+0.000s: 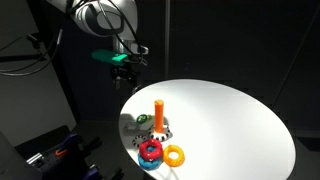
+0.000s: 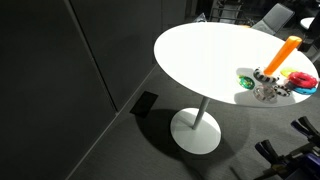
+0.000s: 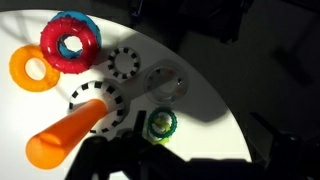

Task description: Put the red ring on the stack

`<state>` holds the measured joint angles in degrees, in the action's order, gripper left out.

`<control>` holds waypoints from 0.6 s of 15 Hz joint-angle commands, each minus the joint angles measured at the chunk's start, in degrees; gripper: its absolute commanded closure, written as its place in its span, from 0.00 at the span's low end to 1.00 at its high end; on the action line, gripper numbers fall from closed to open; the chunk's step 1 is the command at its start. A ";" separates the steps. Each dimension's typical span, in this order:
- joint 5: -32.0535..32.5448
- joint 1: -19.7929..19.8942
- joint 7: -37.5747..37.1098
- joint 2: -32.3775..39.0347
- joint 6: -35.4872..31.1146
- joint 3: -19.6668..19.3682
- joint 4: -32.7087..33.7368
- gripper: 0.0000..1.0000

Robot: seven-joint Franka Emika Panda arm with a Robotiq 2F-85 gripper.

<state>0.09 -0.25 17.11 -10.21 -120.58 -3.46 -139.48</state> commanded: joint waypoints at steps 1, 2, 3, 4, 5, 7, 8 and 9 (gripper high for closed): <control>0.22 1.00 0.02 0.15 0.38 -0.49 -0.63 0.00; 0.36 1.43 -0.07 0.05 0.35 -0.79 -1.07 0.00; 0.64 1.92 -0.13 -0.02 0.29 -1.16 -1.52 0.00; 0.88 2.44 -0.18 -0.11 0.32 -1.57 -1.93 0.00; 1.25 3.07 -0.18 -0.30 0.13 -2.01 -2.53 0.00; 2.40 4.26 -0.42 -0.08 -0.47 -2.77 -3.47 0.00; 3.04 4.84 -0.40 0.09 -1.08 -3.14 -3.97 0.00; 4.10 5.41 -0.53 0.47 -1.80 -3.45 -4.51 0.00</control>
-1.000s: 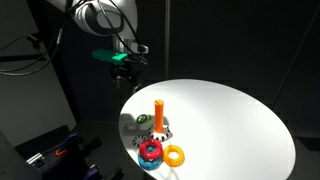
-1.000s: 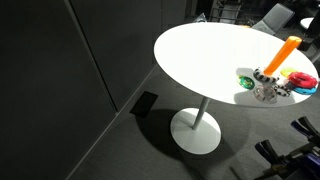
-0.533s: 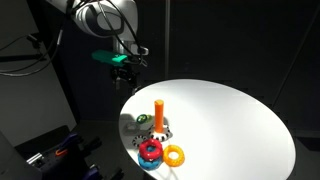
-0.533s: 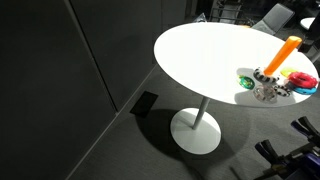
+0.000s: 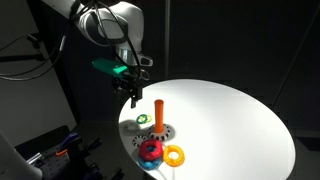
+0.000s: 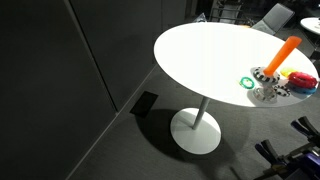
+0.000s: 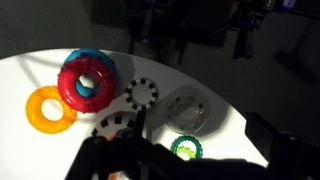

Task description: Put the red ring on the stack

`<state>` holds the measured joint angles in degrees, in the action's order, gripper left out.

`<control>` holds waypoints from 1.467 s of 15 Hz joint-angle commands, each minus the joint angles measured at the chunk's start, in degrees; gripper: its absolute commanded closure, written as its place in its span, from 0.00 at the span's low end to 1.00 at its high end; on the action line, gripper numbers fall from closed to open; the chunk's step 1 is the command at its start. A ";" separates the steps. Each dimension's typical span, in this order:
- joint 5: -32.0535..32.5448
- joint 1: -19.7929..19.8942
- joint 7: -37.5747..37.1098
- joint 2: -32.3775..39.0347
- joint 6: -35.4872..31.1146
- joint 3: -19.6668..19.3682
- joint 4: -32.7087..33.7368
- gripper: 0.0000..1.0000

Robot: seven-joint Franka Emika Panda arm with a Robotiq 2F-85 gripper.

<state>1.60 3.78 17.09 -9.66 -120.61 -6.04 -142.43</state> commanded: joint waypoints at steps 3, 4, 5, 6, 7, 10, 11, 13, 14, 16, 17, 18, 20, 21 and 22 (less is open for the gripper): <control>6.65 2.62 -1.44 1.22 -5.07 -1.29 -3.16 0.00; 8.29 2.90 -1.86 1.72 -6.49 -1.24 -3.74 0.00; 9.70 3.09 -2.17 2.20 -8.12 -1.18 -4.23 0.00; 11.14 3.23 -2.67 2.62 -9.72 -1.12 -4.74 0.00; 12.67 3.30 -3.38 3.16 -11.54 -1.03 -5.25 0.00; 15.65 3.43 -4.54 4.96 -15.61 -1.18 -6.57 0.00; 16.08 3.53 -4.73 5.57 -16.65 -1.34 -6.98 0.00; 16.34 3.81 -4.75 6.65 -18.80 -1.69 -7.82 0.00; 15.57 4.02 -4.20 7.23 -20.03 -2.04 -8.24 0.00; 13.57 4.61 -2.84 8.34 -22.81 -2.88 -9.16 0.00; 12.86 5.02 -2.42 8.86 -24.35 -3.33 -9.61 0.00; 12.31 5.32 -2.09 9.34 -25.59 -3.67 -9.96 0.00; 11.16 6.06 -1.49 10.38 -28.34 -4.41 -10.71 0.00; 10.31 6.40 -0.74 10.82 -29.60 -4.61 -11.02 0.00; 9.48 6.73 -0.21 11.21 -30.91 -4.82 -11.23 0.00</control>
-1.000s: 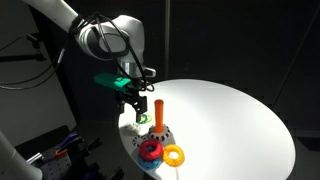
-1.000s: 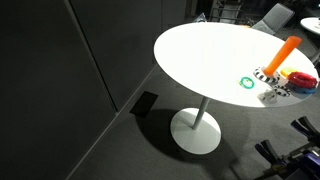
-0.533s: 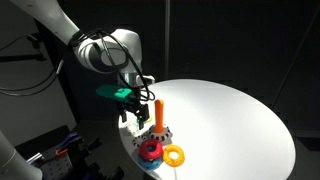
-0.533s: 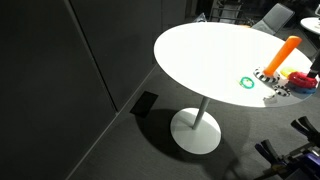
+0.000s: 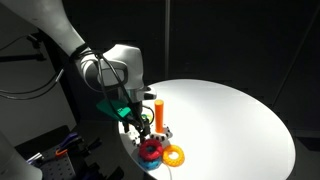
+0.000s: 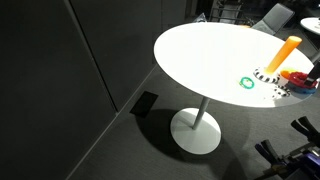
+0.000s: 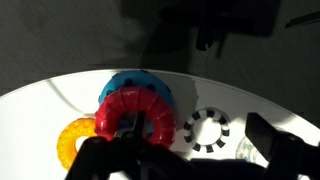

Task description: Put the red ring on the stack

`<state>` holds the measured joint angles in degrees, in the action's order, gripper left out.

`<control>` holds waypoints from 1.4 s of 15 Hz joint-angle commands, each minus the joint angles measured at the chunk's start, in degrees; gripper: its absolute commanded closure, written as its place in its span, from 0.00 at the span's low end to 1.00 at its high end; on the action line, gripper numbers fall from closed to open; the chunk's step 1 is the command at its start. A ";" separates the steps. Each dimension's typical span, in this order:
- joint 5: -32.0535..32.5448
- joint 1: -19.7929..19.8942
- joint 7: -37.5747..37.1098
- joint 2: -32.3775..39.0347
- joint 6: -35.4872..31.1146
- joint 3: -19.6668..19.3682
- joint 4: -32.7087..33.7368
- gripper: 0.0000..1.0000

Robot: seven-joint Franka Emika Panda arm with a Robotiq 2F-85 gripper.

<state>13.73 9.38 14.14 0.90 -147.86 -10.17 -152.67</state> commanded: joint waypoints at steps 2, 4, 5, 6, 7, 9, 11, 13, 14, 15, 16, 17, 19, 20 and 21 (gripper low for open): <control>-4.94 1.67 4.43 1.42 -5.47 -0.86 -1.00 0.00; -7.71 2.12 6.58 2.13 -6.44 -0.78 -0.38 0.00; -8.80 2.27 7.42 2.42 -6.92 -0.73 -0.19 0.00; -9.82 2.41 8.33 2.87 -7.43 -0.69 0.07 0.00; -10.77 2.55 9.19 3.34 -7.75 -0.62 0.38 0.00; -12.36 2.79 10.71 4.15 -8.23 -0.46 0.84 0.00; -13.70 3.04 12.10 5.11 -8.91 -0.25 1.29 0.00; -14.70 3.35 13.17 6.09 -9.22 -0.02 1.81 0.00; -15.07 3.49 13.59 6.54 -9.30 0.10 2.10 0.00; -15.37 3.65 13.94 7.07 -9.33 0.23 2.44 0.00; -15.60 3.82 14.14 7.47 -9.28 0.37 2.75 0.00; -15.76 4.00 14.41 7.88 -9.24 0.52 3.08 0.00; -15.71 4.36 14.63 8.58 -9.14 0.79 3.59 0.00; -15.64 4.51 14.68 8.88 -9.10 0.91 3.81 0.01; -15.44 4.61 14.61 9.18 -9.12 0.97 4.02 0.16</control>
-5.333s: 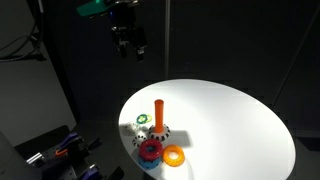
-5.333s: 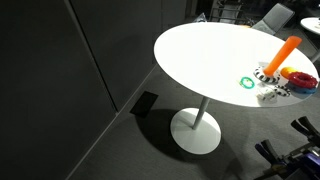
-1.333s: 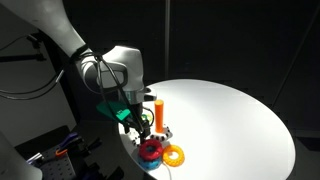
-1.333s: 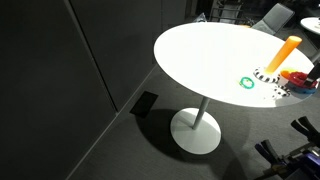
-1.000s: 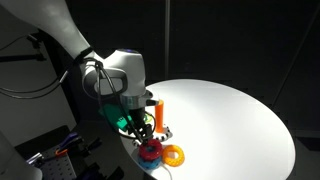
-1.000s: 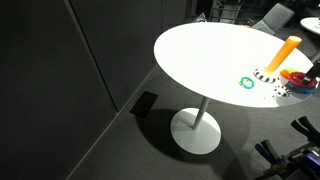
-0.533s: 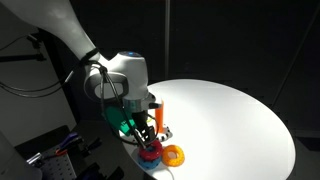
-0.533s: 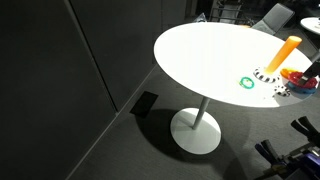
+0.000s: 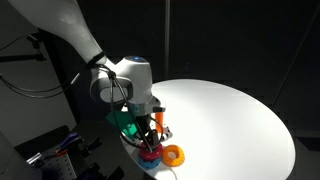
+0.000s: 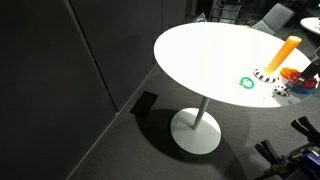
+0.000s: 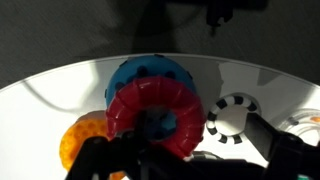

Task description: Put the red ring on the stack

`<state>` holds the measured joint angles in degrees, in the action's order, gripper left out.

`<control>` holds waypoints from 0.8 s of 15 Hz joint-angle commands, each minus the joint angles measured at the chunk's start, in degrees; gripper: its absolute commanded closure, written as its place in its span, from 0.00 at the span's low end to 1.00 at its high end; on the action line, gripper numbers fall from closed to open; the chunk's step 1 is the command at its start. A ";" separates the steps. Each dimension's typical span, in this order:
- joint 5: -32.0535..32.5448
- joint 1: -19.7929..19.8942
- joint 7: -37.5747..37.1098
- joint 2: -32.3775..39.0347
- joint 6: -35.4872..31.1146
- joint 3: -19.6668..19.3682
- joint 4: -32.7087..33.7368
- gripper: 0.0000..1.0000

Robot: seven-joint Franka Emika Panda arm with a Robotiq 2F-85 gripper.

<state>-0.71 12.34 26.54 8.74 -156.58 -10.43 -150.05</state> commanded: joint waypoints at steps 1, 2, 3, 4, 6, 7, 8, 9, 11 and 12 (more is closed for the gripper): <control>-0.99 1.79 2.29 1.55 -0.35 1.38 1.52 0.24; -0.91 1.89 2.27 1.74 -0.36 1.48 1.62 0.30; -0.95 2.03 2.34 1.87 -0.29 1.64 1.71 0.35; -0.89 2.12 2.35 1.97 -0.28 1.74 1.73 0.43; -0.63 2.21 2.22 1.87 -0.20 1.83 1.61 0.56; -0.51 2.21 2.03 1.70 -0.09 1.81 1.54 0.69; -0.54 2.24 2.01 1.44 0.14 1.84 1.46 0.79; -0.02 2.09 1.52 0.87 0.47 1.62 1.27 0.88; 1.36 1.69 0.29 -0.02 0.95 1.01 1.00 0.88; 2.26 1.47 -0.30 -0.72 1.37 0.65 0.84 0.89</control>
<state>-0.50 13.17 27.05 10.16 -156.58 -9.58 -149.16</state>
